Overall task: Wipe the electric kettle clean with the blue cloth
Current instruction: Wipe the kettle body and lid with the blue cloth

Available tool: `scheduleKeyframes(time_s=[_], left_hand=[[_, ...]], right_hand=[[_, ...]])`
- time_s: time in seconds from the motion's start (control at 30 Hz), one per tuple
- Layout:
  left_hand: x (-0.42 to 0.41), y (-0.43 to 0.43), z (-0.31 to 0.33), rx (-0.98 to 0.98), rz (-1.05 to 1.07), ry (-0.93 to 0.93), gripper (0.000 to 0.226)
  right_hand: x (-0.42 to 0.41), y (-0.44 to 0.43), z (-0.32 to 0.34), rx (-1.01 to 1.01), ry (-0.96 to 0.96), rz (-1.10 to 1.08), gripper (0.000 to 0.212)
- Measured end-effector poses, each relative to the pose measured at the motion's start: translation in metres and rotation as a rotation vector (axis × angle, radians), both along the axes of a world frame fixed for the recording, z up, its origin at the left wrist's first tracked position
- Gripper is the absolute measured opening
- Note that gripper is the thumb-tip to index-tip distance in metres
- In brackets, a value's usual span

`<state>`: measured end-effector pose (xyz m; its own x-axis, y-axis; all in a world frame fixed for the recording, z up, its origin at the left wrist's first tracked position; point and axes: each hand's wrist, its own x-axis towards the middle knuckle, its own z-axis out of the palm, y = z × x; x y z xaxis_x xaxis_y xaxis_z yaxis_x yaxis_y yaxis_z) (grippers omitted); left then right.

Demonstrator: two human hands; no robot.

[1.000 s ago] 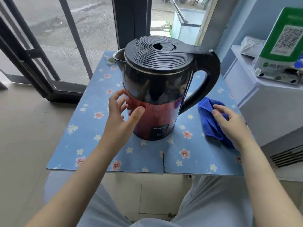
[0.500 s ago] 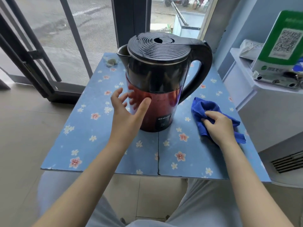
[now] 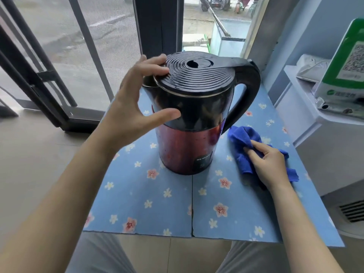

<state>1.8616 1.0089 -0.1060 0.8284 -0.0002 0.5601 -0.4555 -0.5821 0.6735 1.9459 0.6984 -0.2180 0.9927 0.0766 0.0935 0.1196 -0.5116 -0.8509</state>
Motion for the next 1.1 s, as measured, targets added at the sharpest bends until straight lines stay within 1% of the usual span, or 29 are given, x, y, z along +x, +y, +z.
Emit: scheduleKeyframes(time_s=[0.2, 0.33, 0.37, 0.43, 0.47, 0.53, 0.57, 0.7, 0.73, 0.83, 0.93, 1.0, 1.1], left_hand=[[0.007, -0.016, -0.005, 0.094, 0.173, -0.188, 0.060], [0.016, -0.027, -0.014, 0.045, 0.222, -0.253, 0.060], [0.019, -0.029, -0.016, 0.014, 0.222, -0.259, 0.061], [0.021, -0.030, -0.019, -0.080, 0.212, -0.233, 0.064], [0.020, -0.030, -0.019, -0.118, 0.208, -0.210, 0.066], [0.019, -0.029, -0.017, -0.154, 0.206, -0.166, 0.069], [0.018, -0.027, -0.016, -0.162, 0.207, -0.144, 0.070], [0.019, -0.017, -0.009, -0.166, 0.180, -0.055, 0.068], [0.020, -0.013, -0.008, -0.164, 0.166, -0.039, 0.066], [0.021, -0.009, -0.006, -0.175, 0.134, -0.017, 0.063], [0.022, -0.011, -0.007, -0.205, 0.123, -0.018, 0.060], [0.020, -0.013, -0.007, -0.212, 0.121, -0.019, 0.058], [0.016, -0.013, -0.007, -0.225, 0.109, -0.017, 0.053]], right_hand=[[0.001, 0.003, 0.007, 0.359, -0.030, -0.034, 0.022], [-0.002, 0.009, 0.014, 0.652, 0.024, -0.011, 0.016], [-0.003, 0.012, 0.015, 0.714, 0.039, 0.009, 0.016], [-0.006, 0.020, 0.016, 0.794, 0.045, 0.067, 0.028], [-0.008, 0.025, 0.017, 0.801, 0.040, 0.101, 0.033], [-0.013, 0.033, 0.019, 0.761, 0.045, 0.163, 0.037], [-0.015, 0.037, 0.022, 0.729, 0.058, 0.185, 0.038], [-0.018, 0.050, 0.031, 0.544, 0.068, 0.256, 0.059], [-0.018, 0.054, 0.032, 0.500, 0.021, 0.265, 0.059], [-0.024, 0.069, 0.040, 0.466, -0.140, 0.278, 0.044], [-0.029, 0.085, 0.044, 0.459, -0.191, 0.289, 0.037], [-0.029, 0.092, 0.045, 0.466, -0.203, 0.277, 0.040], [-0.023, 0.102, 0.045, 0.513, -0.177, 0.268, 0.054]])
